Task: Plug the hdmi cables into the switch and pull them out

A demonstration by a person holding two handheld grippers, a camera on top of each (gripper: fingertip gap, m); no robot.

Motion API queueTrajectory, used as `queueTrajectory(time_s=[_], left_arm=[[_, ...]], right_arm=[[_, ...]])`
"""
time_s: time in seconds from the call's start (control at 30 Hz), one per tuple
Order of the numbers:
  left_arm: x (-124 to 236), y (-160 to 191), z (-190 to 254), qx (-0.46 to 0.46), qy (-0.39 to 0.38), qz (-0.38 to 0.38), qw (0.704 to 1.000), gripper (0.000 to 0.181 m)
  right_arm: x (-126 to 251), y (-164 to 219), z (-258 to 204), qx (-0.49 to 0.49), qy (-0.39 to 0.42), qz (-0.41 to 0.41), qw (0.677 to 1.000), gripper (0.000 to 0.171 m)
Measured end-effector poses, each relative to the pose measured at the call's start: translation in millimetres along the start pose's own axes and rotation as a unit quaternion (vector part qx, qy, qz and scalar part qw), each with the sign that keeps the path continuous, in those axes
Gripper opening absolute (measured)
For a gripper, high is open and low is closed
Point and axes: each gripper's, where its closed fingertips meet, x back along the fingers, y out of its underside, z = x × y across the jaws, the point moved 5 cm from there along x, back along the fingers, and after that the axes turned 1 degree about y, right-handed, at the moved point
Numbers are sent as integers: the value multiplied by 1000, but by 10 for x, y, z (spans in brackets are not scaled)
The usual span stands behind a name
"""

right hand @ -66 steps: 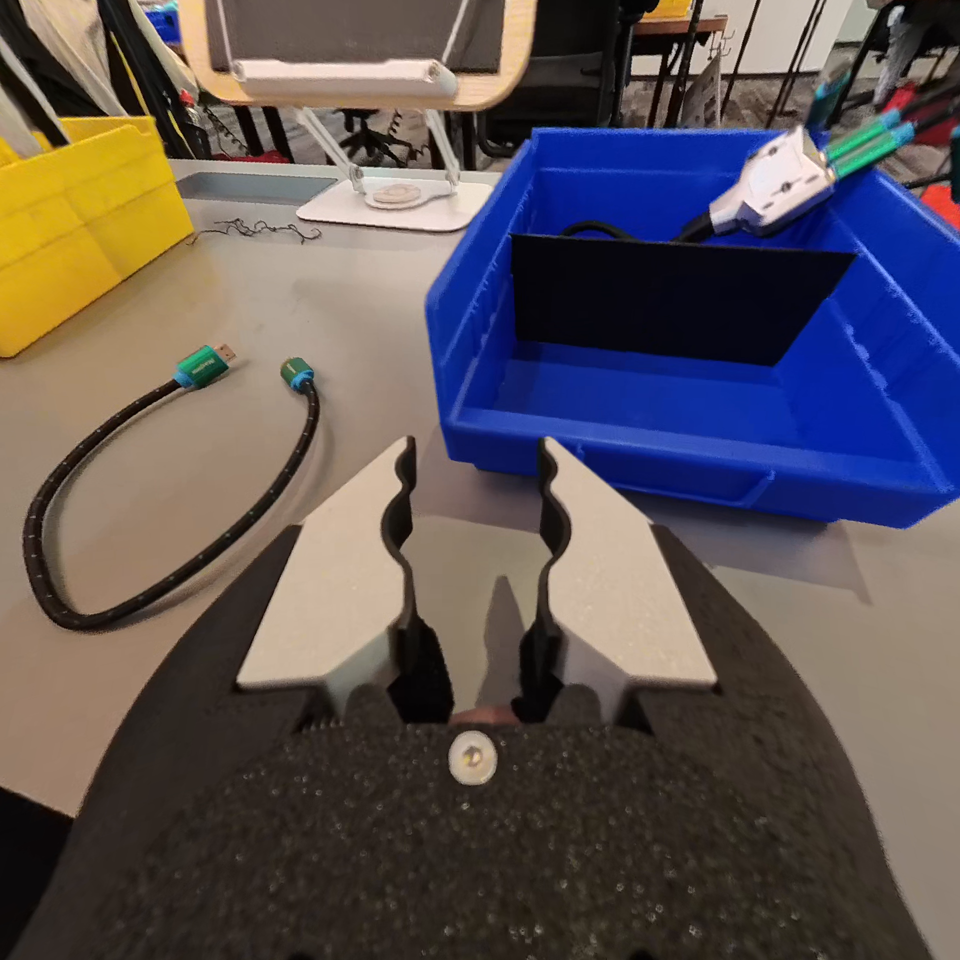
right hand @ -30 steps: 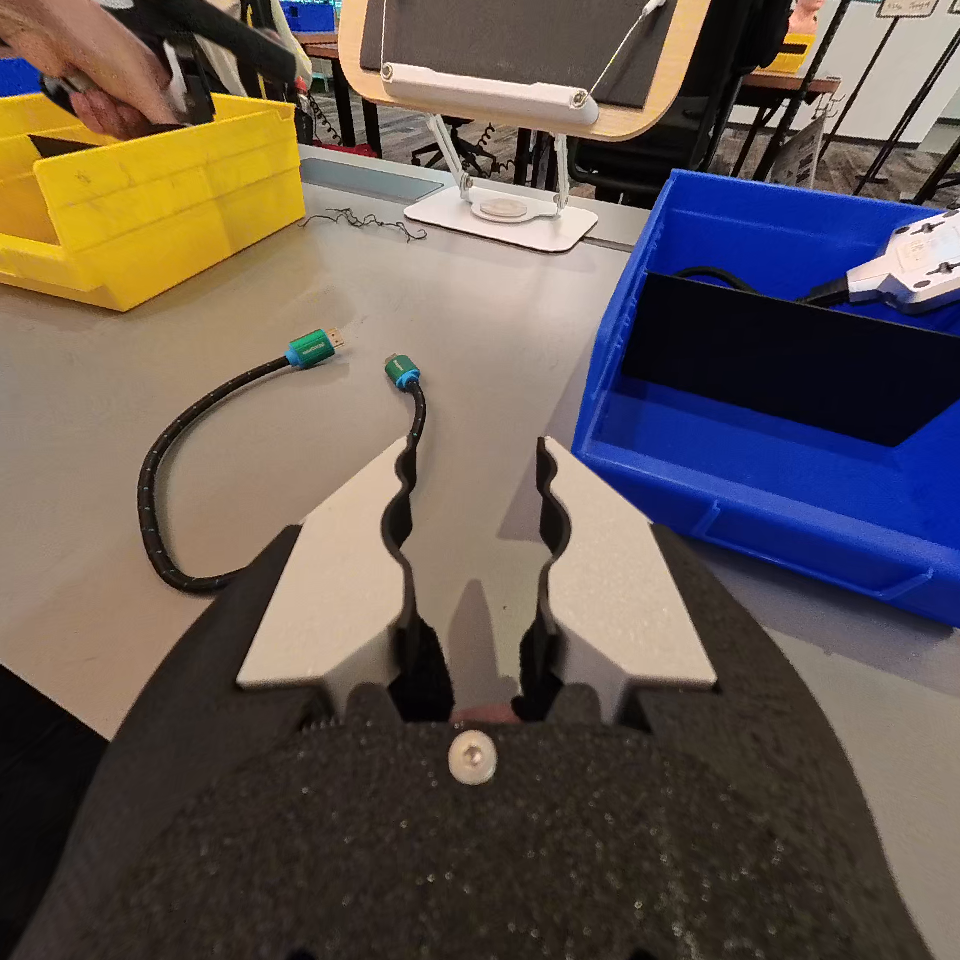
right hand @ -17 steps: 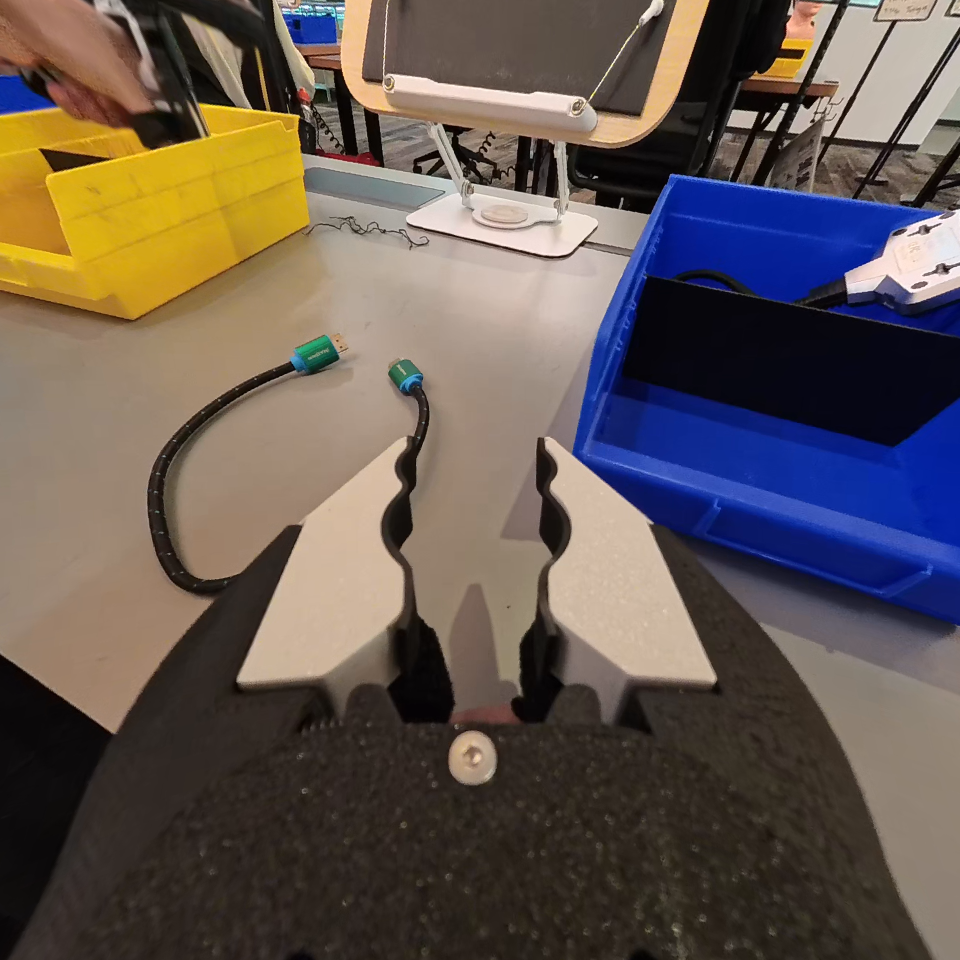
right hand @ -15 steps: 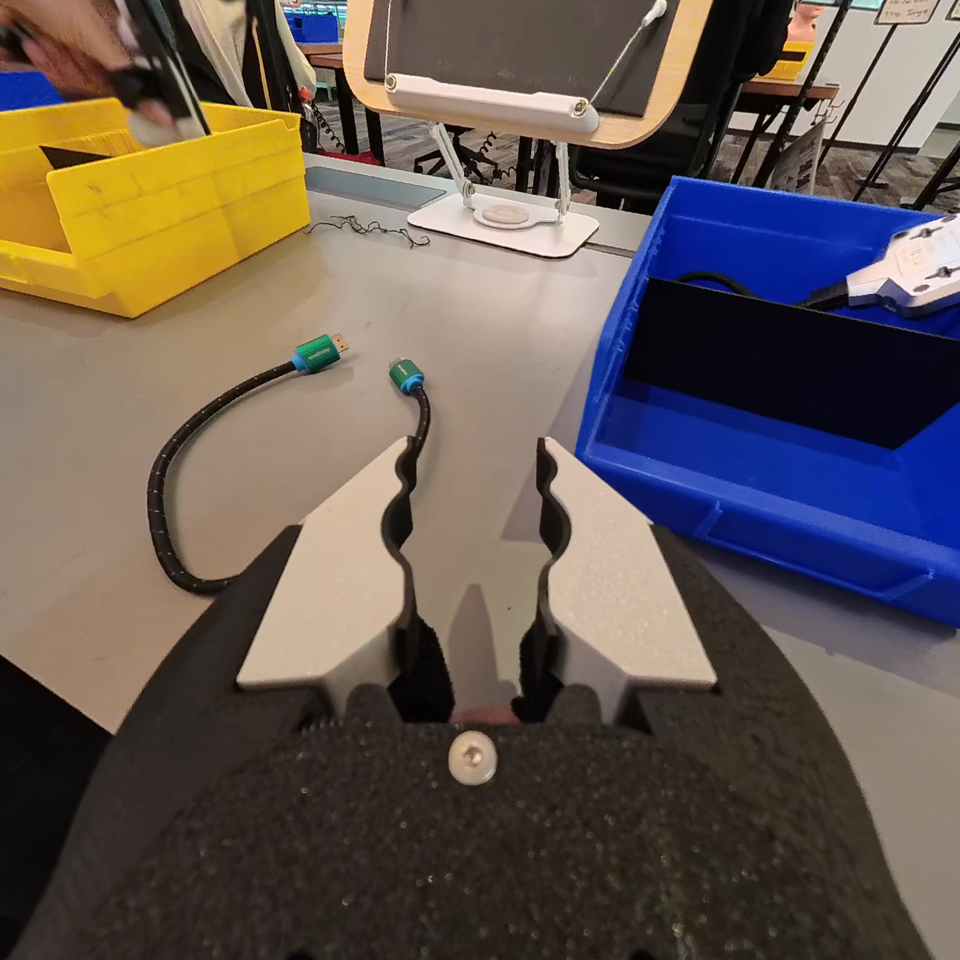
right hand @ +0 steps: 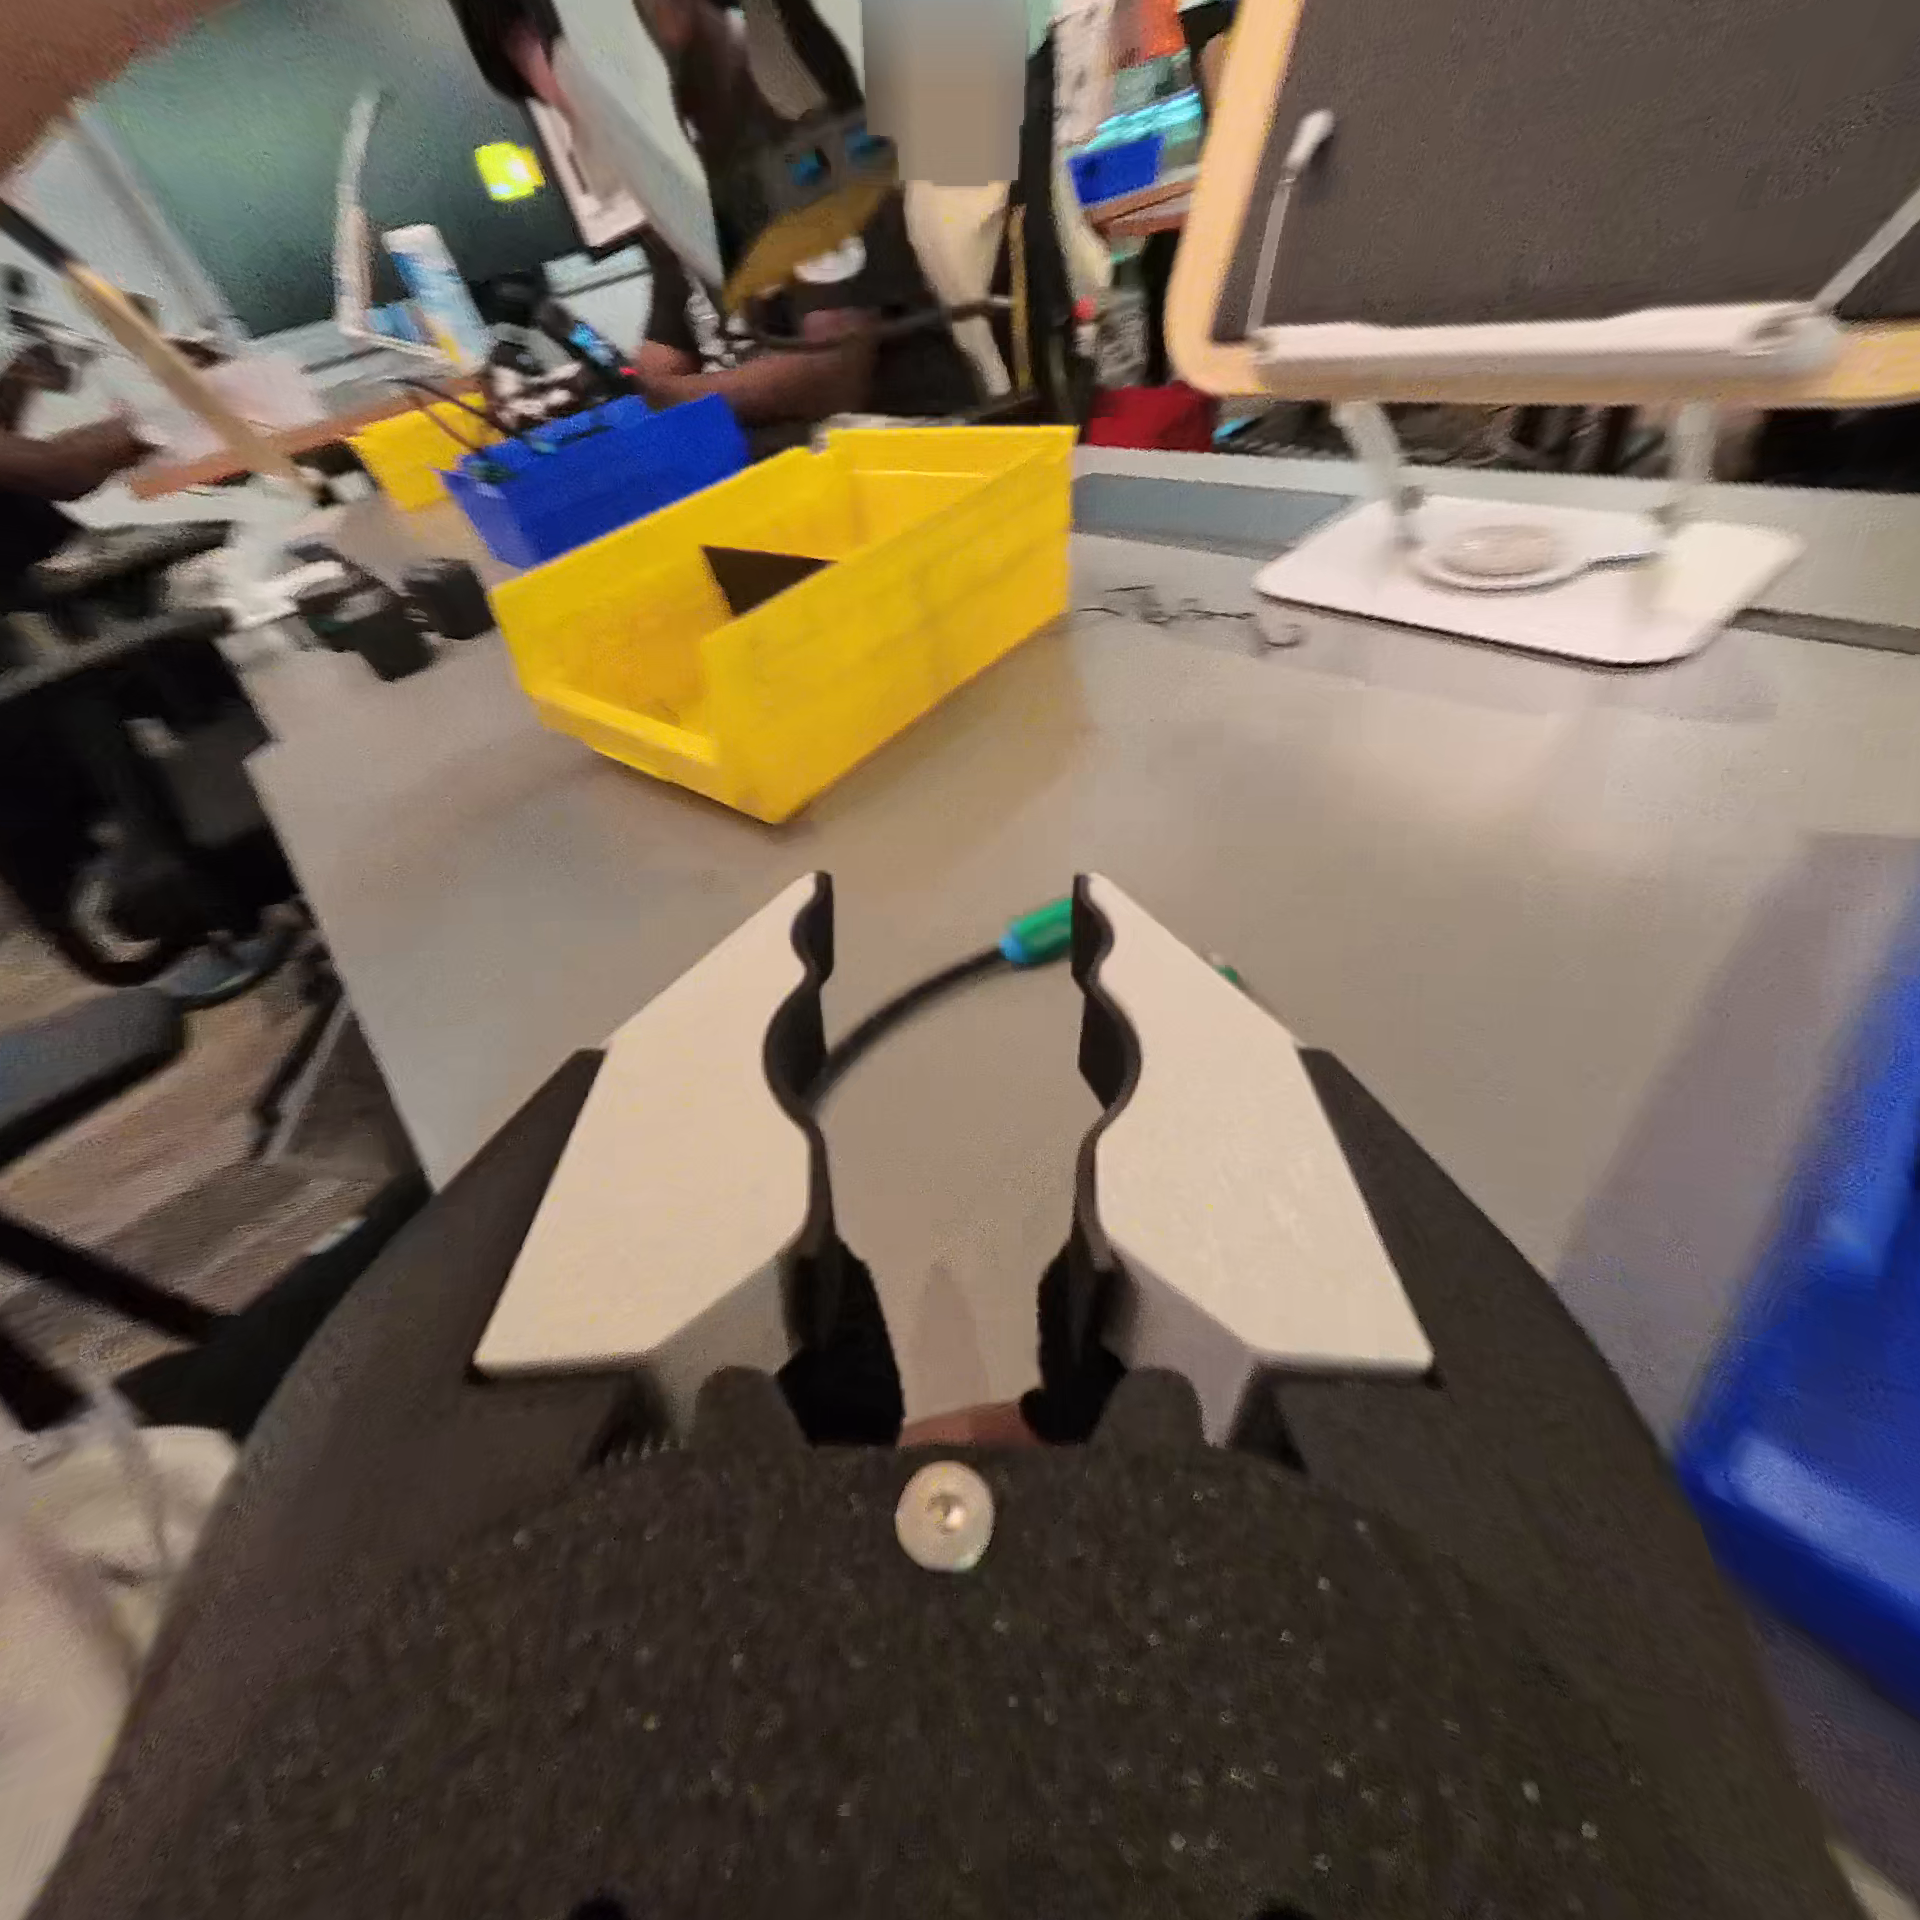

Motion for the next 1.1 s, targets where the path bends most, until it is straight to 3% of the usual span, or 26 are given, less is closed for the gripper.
queueTrajectory(time_s=[0.2, 0.33, 0.43, 0.5, 0.53, 0.63, 0.73, 0.83, 0.9, 0.97, 1.1], left_arm=[[-496, -585, 687, -165, 13, -5, 986, 66], [-680, -695, 825, -231, -25, -33, 972, 66], [-821, -689, 885, -271, -48, -52, 960, 66], [-915, -652, 939, -300, -57, -65, 950, 66], [-959, -637, 963, -316, -66, -67, 944, 66], [-1071, -586, 978, -329, -100, -68, 936, 67], [-1118, -575, 913, -280, -159, -35, 946, 68], [-1021, -602, 824, -139, -236, 81, 958, 70], [-889, -571, 758, 7, -288, 193, 938, 68], [-916, -499, 803, 149, -266, 282, 910, 74], [-1155, -521, 980, 230, -262, 343, 872, 84]], right_arm=[[-427, -371, -198, -54, -143, -9, 988, 48], [-588, -313, -284, -167, -232, -23, 958, 51], [-669, -281, -259, -231, -239, -13, 943, 48], [-728, -201, -191, -255, -217, -26, 942, 39], [-734, -175, -164, -269, -218, -26, 938, 23], [-763, -65, -136, -317, -229, -43, 919, 15], [-774, -24, -61, -343, -198, -17, 918, 13], [-741, -19, 81, -353, -148, 13, 924, 12], [-695, -47, 154, -362, -131, 40, 922, 12], [-665, -74, 209, -382, -121, 65, 914, 12], [-678, -83, 187, -419, -125, 89, 895, 13]])
